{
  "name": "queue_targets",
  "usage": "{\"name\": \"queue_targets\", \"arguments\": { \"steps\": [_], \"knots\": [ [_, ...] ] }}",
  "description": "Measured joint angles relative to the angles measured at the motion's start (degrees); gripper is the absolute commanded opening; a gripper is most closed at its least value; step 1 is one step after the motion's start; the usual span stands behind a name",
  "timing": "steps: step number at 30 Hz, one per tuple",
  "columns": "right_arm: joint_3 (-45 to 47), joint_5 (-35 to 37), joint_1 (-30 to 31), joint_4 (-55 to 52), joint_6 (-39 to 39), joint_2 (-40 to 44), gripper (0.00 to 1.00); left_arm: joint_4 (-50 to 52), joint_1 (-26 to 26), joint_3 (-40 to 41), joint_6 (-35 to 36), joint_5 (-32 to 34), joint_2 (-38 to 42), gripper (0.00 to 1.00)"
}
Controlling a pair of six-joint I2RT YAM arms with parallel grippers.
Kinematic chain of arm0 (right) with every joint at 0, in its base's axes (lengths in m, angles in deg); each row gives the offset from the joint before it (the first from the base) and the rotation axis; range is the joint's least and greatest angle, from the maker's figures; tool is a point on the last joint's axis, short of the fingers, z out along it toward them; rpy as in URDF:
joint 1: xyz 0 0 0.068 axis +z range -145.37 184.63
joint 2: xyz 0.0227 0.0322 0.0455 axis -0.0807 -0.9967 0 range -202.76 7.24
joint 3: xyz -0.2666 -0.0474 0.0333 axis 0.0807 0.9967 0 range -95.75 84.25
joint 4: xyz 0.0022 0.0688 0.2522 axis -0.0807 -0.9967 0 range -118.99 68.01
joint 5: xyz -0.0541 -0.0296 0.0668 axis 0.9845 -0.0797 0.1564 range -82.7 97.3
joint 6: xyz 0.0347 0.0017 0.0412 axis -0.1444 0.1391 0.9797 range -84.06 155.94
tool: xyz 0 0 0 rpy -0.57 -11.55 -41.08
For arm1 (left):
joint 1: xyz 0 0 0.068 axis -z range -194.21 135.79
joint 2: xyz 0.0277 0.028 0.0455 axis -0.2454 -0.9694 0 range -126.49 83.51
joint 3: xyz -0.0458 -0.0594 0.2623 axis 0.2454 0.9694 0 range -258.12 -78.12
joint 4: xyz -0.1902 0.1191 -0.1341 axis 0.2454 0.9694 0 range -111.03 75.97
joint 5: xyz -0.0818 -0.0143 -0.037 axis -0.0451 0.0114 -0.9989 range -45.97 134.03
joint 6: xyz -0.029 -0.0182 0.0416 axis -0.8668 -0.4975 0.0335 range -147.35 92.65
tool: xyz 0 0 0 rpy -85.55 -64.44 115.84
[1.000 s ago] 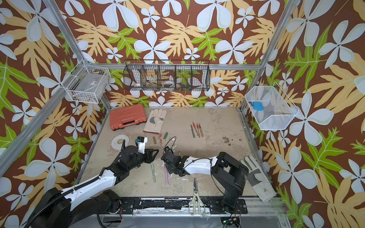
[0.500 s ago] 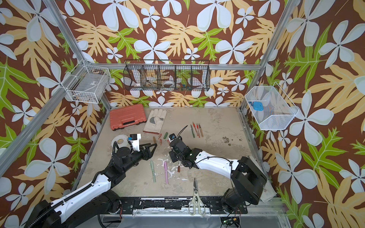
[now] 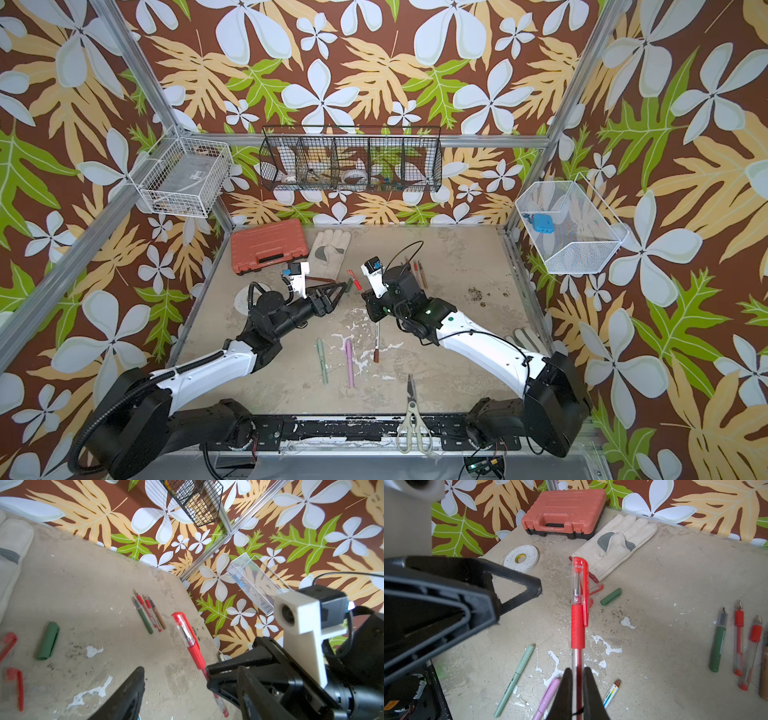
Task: Remove pen caps from pens
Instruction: Pass the pen.
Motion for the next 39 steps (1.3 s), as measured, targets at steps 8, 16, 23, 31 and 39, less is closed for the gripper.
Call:
{"name": "queue_targets", "arguments": {
  "steps": [8, 16, 23, 31, 39],
  "knots": [
    [1.2, -5.66, -0.17, 2.21, 0.0, 0.31, 0.1, -8.59, -1.09, 0.37, -1.88, -4.83, -5.11, 0.7],
    [2.89, -10.16, -0.17, 4.09, 0.26, 0.87, 0.1, -9.05, -1.77, 0.28, -1.46, -5.77, -5.09, 0.66],
    [3.74, -13.29, -0.15, 5.75, 1.33, 0.98, 0.1, -10.32, -2.21, 0.28, -1.51, -6.27, -5.14, 0.55],
    [4.04, -15.76, -0.15, 7.04, 1.51, 0.96, 0.11, -11.54, -2.21, 0.28, -2.16, -7.41, -6.56, 0.4],
    [4.35, -16.17, -0.17, 7.32, 1.62, 0.42, 0.11, -13.31, -2.19, 0.28, -3.08, -8.85, -6.71, 0.12]
  ]
}}
